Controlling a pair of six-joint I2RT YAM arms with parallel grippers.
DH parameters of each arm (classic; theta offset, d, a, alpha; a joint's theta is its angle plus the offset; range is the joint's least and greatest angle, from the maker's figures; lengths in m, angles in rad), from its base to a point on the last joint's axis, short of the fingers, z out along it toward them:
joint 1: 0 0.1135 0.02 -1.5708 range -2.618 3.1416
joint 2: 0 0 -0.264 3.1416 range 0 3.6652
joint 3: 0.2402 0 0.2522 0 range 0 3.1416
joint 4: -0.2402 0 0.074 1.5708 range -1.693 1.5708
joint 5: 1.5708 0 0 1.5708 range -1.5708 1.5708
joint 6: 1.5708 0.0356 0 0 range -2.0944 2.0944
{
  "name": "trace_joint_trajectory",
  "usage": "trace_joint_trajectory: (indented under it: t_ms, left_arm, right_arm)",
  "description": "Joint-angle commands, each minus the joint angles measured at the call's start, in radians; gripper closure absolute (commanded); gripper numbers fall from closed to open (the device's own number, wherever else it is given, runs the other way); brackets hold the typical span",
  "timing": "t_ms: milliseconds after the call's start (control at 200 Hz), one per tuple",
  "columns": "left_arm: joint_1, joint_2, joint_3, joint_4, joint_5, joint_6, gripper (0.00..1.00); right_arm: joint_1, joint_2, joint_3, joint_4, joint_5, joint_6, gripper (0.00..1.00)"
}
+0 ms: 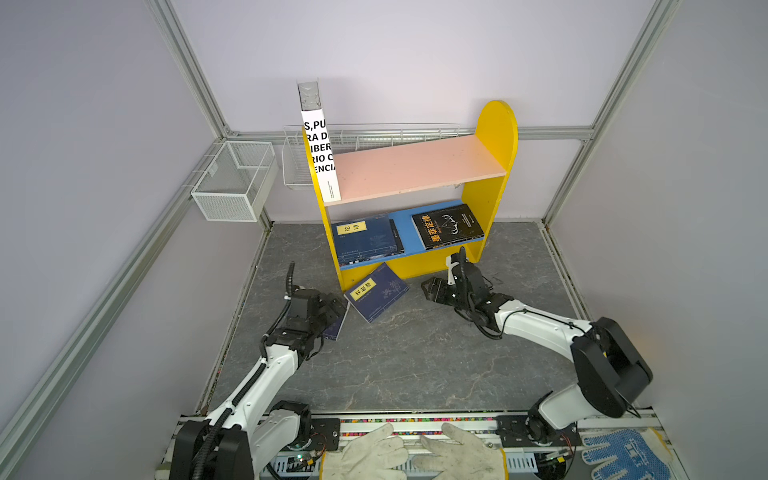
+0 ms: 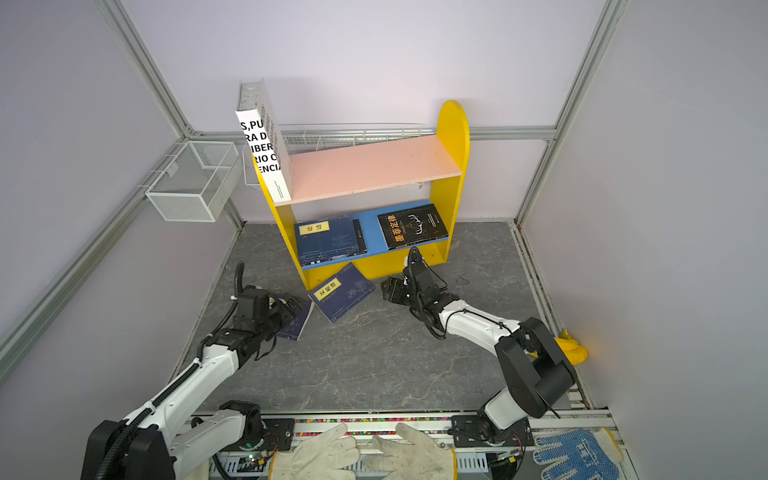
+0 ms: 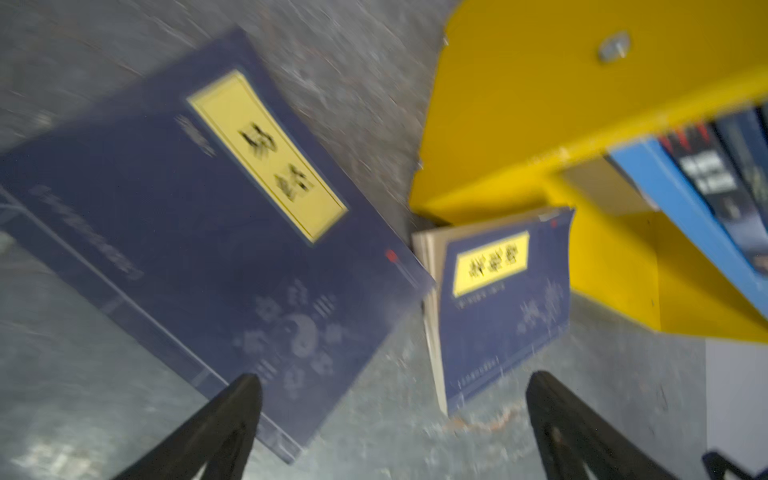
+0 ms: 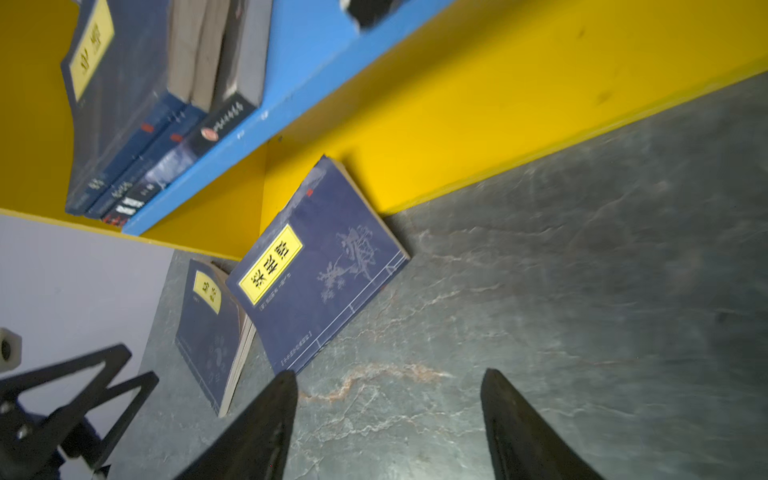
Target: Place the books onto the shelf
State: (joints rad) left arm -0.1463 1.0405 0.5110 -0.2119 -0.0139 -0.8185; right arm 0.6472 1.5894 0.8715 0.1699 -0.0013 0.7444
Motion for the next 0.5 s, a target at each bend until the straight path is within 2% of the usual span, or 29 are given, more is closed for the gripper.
trace_joint_trajectory:
  t_ms: [0, 140, 295, 495]
  left_arm:
    - [0.108, 0.037, -0.018, 0.094, 0.022, -0.021, 0.00]
    - [0.192, 0.126, 0.039, 0.127, 0.032, 0.036, 0.00]
    - [0.291, 0.245, 0.124, 0.089, 0.063, 0.067, 0.00]
    - [0.324, 0.330, 0.196, 0.083, 0.053, 0.162, 0.00]
  right_arm:
    - [0.051, 0.083, 0.041, 0.111, -0.031, 0.067, 0.27]
    - [0.081, 0.187, 0.090, 0.193, -0.037, 0.086, 0.27]
    - [0.099, 0.261, 0.163, 0.240, -0.063, 0.076, 0.29]
    - [0.137, 0.353, 0.252, 0.290, -0.064, 0.061, 0.29]
